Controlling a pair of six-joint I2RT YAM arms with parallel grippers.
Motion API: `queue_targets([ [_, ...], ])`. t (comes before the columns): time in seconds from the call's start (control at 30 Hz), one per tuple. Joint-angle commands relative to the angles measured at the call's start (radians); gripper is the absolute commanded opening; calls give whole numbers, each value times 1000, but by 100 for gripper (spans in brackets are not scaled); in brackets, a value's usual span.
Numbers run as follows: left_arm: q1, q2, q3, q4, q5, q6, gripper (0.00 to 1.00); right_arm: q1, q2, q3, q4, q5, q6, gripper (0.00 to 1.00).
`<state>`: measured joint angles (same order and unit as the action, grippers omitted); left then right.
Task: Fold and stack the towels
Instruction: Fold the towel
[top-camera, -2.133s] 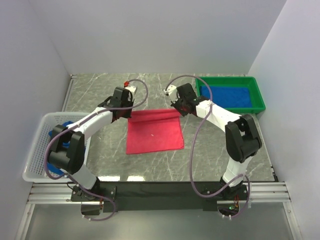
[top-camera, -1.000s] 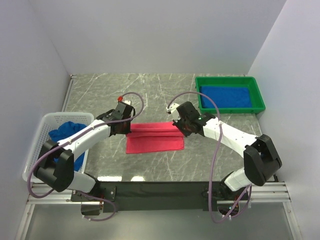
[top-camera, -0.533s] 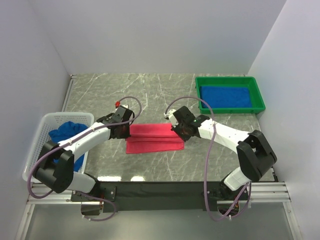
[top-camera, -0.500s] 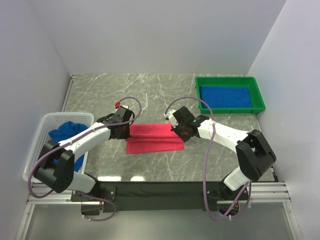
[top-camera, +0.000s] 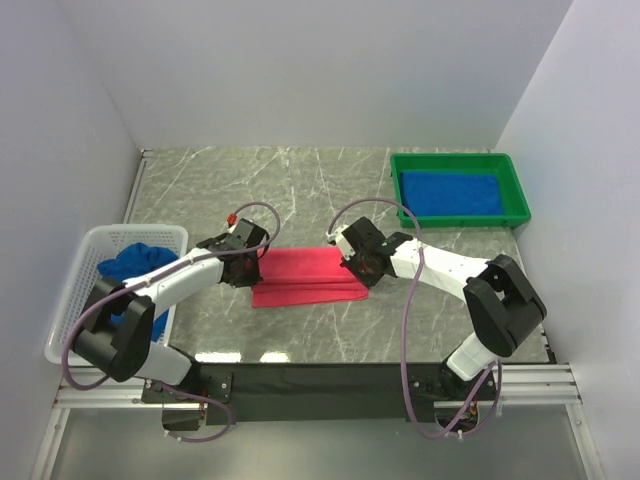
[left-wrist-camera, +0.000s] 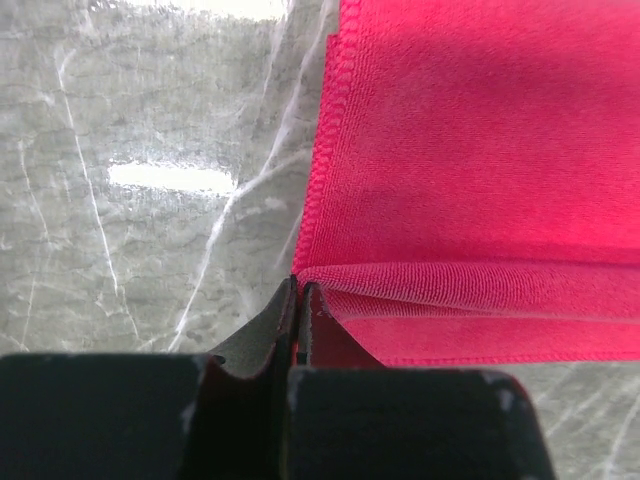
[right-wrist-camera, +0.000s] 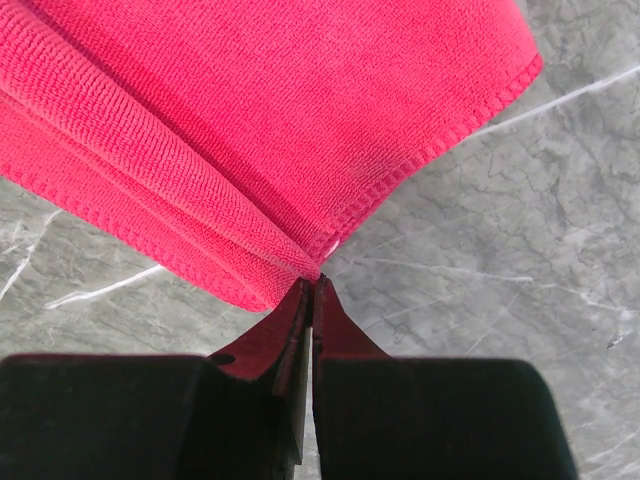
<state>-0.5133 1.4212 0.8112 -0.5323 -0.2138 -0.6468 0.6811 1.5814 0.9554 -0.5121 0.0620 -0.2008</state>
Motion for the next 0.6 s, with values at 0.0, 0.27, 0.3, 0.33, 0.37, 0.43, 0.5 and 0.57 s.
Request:
queue_targets([
  [0.0,6,-65,-1,-32,-33,-11,1,6,-20,6,-68,79,11,0],
  [0.27,4,-134,8,-55,-12,-16,1,14,-89,22,-115,101,9,0],
  [0.3,4,-134,-3,-54,0,-19,1,15,-90,19,-117,96,11,0],
  [0.33,4,-133,-12,-48,7,-22,1,18,-89,11,-114,93,14,0],
  [0.37,6,-134,-23,-41,13,-25,1,17,-86,6,-112,91,15,0],
  [0.43,6,-127,-58,-21,21,-40,1,18,-72,-6,-100,79,17,0],
  [0.5,4,-117,-87,0,27,-54,1,23,-52,-9,-92,75,20,1],
  [0.57,4,-108,-102,12,24,-63,3,29,-37,-9,-80,68,24,3],
])
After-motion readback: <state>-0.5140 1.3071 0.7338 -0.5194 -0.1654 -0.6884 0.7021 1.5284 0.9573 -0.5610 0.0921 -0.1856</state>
